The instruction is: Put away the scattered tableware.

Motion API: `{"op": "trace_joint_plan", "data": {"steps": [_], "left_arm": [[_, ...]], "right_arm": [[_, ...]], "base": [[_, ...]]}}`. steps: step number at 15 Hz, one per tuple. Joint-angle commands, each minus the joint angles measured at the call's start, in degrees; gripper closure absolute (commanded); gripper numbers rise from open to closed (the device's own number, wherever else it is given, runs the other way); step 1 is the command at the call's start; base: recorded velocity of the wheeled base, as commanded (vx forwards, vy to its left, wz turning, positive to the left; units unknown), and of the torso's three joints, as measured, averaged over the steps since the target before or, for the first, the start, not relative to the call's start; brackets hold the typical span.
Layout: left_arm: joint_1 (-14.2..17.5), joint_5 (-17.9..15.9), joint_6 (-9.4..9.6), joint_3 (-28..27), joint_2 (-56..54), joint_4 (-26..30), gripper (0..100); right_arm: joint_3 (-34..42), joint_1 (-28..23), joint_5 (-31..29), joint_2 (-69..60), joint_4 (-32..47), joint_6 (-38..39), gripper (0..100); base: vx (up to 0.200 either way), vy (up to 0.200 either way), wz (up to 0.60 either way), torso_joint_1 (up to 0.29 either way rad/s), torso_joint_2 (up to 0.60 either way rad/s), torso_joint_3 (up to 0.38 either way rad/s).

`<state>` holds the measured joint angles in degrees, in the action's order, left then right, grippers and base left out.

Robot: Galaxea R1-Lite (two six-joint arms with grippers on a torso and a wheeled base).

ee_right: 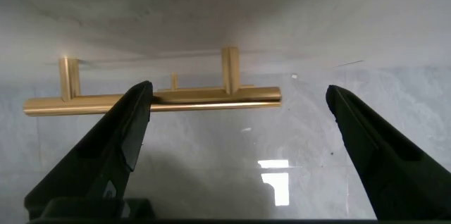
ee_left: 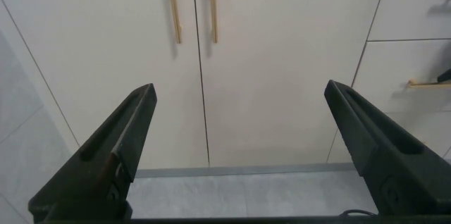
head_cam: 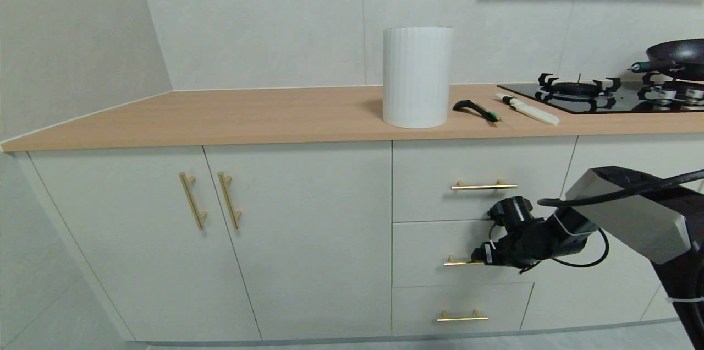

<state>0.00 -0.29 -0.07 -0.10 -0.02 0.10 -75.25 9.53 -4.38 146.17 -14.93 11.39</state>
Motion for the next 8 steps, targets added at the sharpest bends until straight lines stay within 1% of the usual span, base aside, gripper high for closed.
{"op": "trace_joint_plan", "data": {"steps": [1,5,8], "left_arm": [[0.0,-0.1,-0.01,0.0,0.0,0.0,0],[0.0,-0.1,-0.01,0.0,0.0,0.0,0],[0.0,-0.1,-0.01,0.0,0.0,0.0,0]], "right_arm": [[-1.2,0.0,0.1,0.3,0.9,0.0,0],[-3.6,0.0,0.1,0.9,1.9,0.3,0],[-5.5,0.0,0.2,1.1,7.1,0.3,0]], "base": [[0.000,0.000,0.00,0.000,0.00,0.000],[0.000,0.000,0.00,0.000,0.00,0.000],[0.000,0.000,0.00,0.000,0.00,0.000]]}}
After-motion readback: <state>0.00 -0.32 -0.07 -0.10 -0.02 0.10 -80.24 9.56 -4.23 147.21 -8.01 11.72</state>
